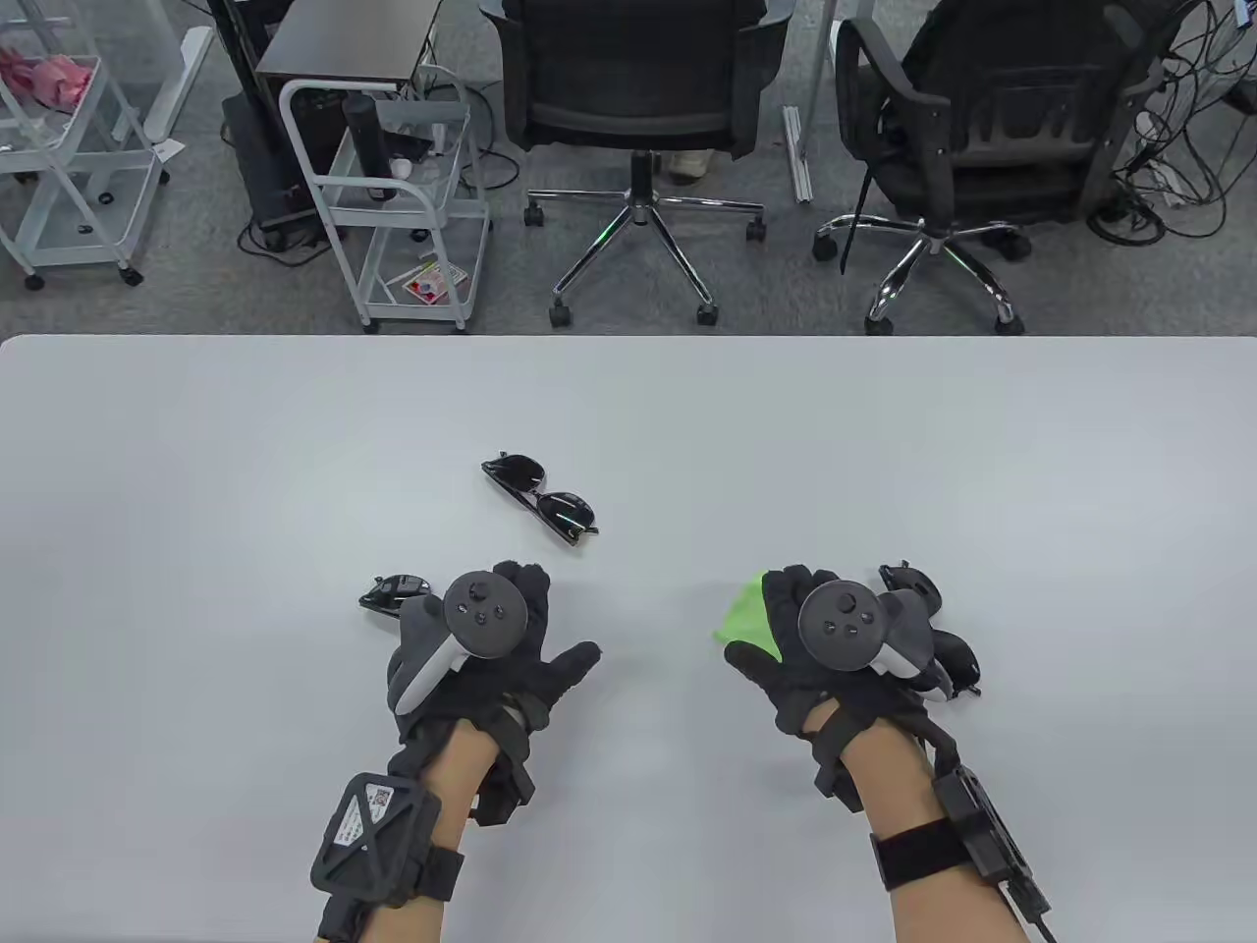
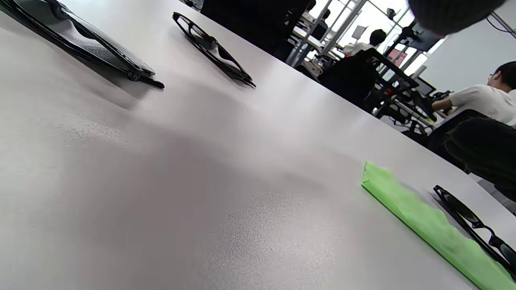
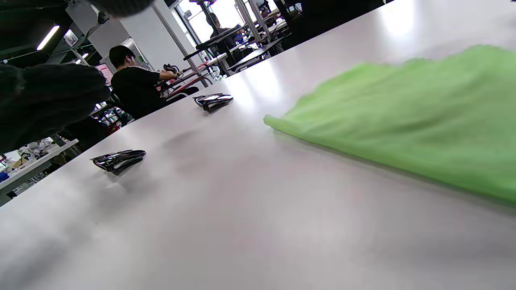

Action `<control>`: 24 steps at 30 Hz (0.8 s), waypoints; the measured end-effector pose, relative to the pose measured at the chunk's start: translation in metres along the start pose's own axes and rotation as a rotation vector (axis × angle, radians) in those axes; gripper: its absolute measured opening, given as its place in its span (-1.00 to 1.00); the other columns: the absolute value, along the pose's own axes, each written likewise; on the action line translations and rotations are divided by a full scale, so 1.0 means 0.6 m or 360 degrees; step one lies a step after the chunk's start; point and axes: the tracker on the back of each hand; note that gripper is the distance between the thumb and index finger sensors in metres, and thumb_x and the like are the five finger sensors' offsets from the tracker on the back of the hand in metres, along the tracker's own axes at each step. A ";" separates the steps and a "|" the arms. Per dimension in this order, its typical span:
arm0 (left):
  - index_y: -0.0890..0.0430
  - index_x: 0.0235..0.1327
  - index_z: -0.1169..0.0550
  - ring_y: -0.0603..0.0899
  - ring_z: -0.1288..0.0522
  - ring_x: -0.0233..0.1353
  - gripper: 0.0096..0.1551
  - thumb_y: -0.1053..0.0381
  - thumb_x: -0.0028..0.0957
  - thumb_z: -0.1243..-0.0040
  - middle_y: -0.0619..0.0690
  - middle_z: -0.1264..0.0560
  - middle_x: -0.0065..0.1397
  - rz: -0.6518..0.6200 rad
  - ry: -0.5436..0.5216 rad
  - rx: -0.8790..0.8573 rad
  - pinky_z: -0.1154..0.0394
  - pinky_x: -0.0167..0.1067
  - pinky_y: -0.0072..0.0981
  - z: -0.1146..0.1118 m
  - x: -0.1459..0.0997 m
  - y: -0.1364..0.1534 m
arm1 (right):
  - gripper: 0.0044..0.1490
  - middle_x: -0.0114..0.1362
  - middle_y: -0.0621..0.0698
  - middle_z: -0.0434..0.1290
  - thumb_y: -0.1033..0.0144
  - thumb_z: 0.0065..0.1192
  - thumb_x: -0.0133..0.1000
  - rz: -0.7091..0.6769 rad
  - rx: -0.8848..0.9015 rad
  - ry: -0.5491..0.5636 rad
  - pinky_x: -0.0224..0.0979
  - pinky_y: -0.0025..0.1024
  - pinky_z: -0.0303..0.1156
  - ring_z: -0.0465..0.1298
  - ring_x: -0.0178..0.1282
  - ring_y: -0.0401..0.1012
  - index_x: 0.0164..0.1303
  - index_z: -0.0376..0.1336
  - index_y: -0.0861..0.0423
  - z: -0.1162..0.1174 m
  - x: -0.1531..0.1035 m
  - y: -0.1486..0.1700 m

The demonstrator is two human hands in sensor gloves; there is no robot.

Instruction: Dust sunglasses

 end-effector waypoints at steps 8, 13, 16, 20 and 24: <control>0.00 0.54 0.12 0.28 0.27 0.63 0.25 -0.59 -0.26 0.02 0.06 0.23 0.67 -0.0021 -0.0003 0.0001 0.23 0.46 0.18 -0.001 0.000 -0.004 | 0.18 0.64 0.41 -0.17 -0.29 -0.06 0.06 0.0004 -0.0001 -0.0006 0.33 0.47 -0.22 -0.19 0.54 0.42 0.57 -0.18 0.36 -0.002 0.000 0.002; -0.01 0.54 0.12 0.27 0.27 0.63 0.24 -0.59 -0.26 0.02 0.06 0.23 0.67 -0.0032 0.0005 0.0004 0.23 0.46 0.18 -0.002 0.001 -0.005 | 0.18 0.64 0.41 -0.16 -0.28 -0.05 0.07 0.0007 -0.0002 0.0006 0.33 0.47 -0.22 -0.19 0.54 0.41 0.57 -0.18 0.36 -0.005 -0.001 0.003; -0.01 0.54 0.12 0.27 0.27 0.63 0.24 -0.58 -0.26 0.02 0.06 0.23 0.67 -0.0033 0.0002 0.0007 0.23 0.46 0.19 -0.002 0.001 -0.005 | 0.18 0.64 0.41 -0.16 -0.29 -0.05 0.07 0.0011 -0.0006 0.0011 0.33 0.47 -0.21 -0.18 0.54 0.41 0.57 -0.18 0.36 -0.006 -0.001 0.004; -0.02 0.55 0.11 0.27 0.27 0.63 0.23 -0.58 -0.25 0.01 0.02 0.22 0.67 -0.0034 -0.0011 0.0000 0.23 0.47 0.19 0.001 0.002 -0.005 | 0.18 0.64 0.41 -0.16 -0.28 -0.05 0.07 0.0012 -0.0001 0.0003 0.33 0.48 -0.21 -0.18 0.54 0.41 0.57 -0.18 0.36 -0.006 0.000 0.005; -0.08 0.56 0.04 0.25 0.23 0.66 0.08 -0.43 -0.16 -0.04 -0.02 0.16 0.69 0.0079 -0.0127 0.0099 0.21 0.48 0.19 0.033 0.014 -0.006 | 0.18 0.64 0.41 -0.16 -0.28 -0.05 0.07 0.0006 -0.0019 -0.0002 0.33 0.47 -0.21 -0.18 0.54 0.42 0.57 -0.18 0.36 -0.008 0.002 0.005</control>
Point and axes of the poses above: the tracker on the back of each hand, its own y axis roughly to the little-finger side, its own x axis roughly from the wrist to the fingertips, z = x × y
